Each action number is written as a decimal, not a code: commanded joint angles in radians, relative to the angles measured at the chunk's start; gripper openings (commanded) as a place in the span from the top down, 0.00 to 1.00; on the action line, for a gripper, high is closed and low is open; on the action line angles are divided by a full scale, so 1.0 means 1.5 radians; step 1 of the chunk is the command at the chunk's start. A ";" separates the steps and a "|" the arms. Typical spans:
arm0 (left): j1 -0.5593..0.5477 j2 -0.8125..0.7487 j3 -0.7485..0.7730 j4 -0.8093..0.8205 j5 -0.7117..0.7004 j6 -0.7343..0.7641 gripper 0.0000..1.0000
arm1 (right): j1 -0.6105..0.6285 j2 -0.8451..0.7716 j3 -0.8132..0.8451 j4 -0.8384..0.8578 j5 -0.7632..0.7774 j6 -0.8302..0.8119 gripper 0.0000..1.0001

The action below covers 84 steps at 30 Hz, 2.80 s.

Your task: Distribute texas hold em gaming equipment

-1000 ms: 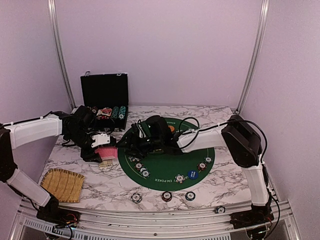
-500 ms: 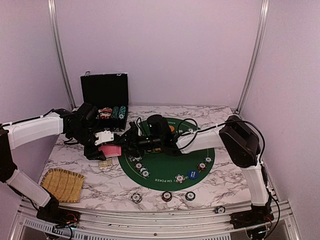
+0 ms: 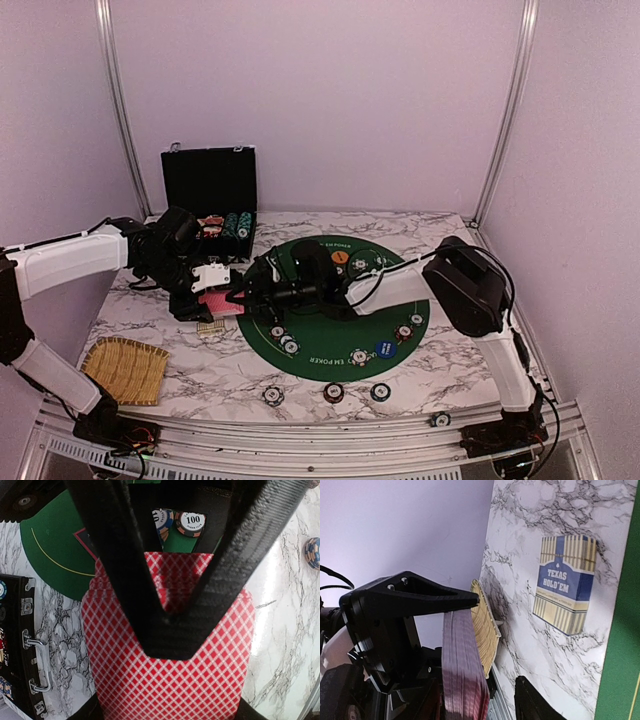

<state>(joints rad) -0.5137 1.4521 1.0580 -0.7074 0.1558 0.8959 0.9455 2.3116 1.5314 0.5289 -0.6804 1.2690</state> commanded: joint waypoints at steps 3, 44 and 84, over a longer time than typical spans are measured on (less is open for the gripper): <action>-0.010 -0.002 0.036 -0.007 0.002 -0.017 0.86 | 0.006 0.022 0.047 0.044 -0.019 0.027 0.53; 0.042 -0.005 0.080 -0.059 -0.003 -0.030 0.01 | -0.054 -0.149 -0.082 -0.080 -0.005 -0.102 0.88; 0.057 -0.039 0.025 -0.034 0.016 -0.053 0.01 | 0.001 0.013 0.367 -1.118 0.549 -0.622 0.78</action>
<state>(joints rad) -0.4332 1.4242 1.1072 -0.7593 0.1673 0.8146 0.9398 2.3039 2.0605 -1.1137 0.1108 0.3393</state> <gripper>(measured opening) 0.988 0.201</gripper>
